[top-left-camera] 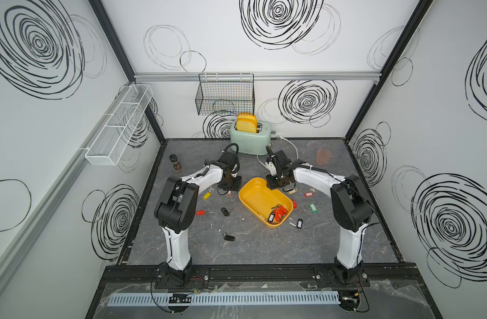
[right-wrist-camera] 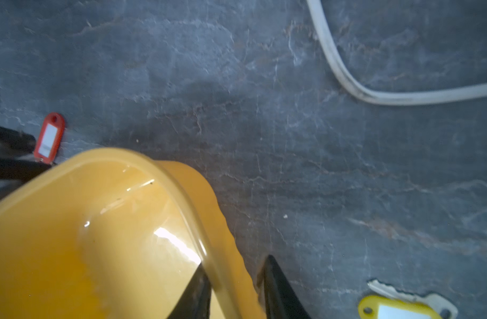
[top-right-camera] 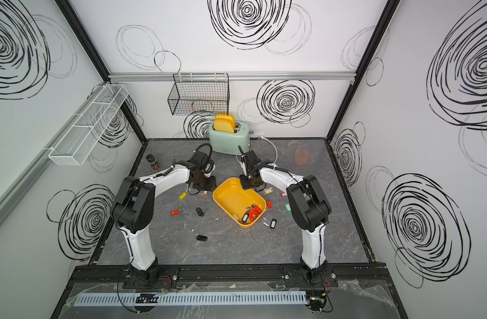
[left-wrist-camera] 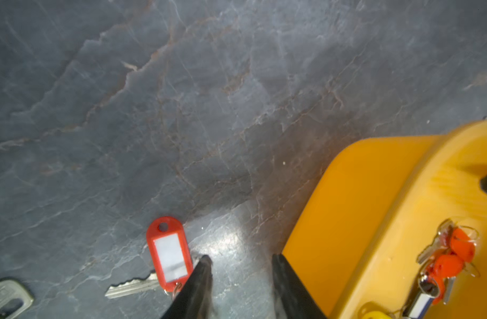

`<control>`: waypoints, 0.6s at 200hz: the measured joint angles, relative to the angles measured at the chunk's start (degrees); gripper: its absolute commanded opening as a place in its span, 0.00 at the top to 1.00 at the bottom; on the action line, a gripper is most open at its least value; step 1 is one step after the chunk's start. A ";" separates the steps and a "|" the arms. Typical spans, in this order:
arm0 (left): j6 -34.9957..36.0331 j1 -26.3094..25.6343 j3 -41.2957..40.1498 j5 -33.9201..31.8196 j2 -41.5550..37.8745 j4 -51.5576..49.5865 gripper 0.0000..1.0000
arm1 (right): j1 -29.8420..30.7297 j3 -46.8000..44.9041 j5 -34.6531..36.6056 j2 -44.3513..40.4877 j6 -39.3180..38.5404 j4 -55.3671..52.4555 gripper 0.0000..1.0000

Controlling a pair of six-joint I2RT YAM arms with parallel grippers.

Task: Take the keys out of the storage box
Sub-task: Adjust the storage box at the center of the board.

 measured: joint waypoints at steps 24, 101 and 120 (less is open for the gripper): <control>0.02 0.00 -1.99 0.33 -1.90 -0.11 0.60 | 0.61 4.28 0.33 2.64 -0.39 -0.83 0.67; -0.09 -0.26 -6.64 1.16 -7.93 -0.13 0.60 | 4.20 14.97 0.42 9.55 -2.93 -3.63 0.67; -0.17 -0.33 -7.76 0.94 -8.46 -0.17 0.60 | 5.09 16.81 0.33 10.58 -4.00 -5.05 0.67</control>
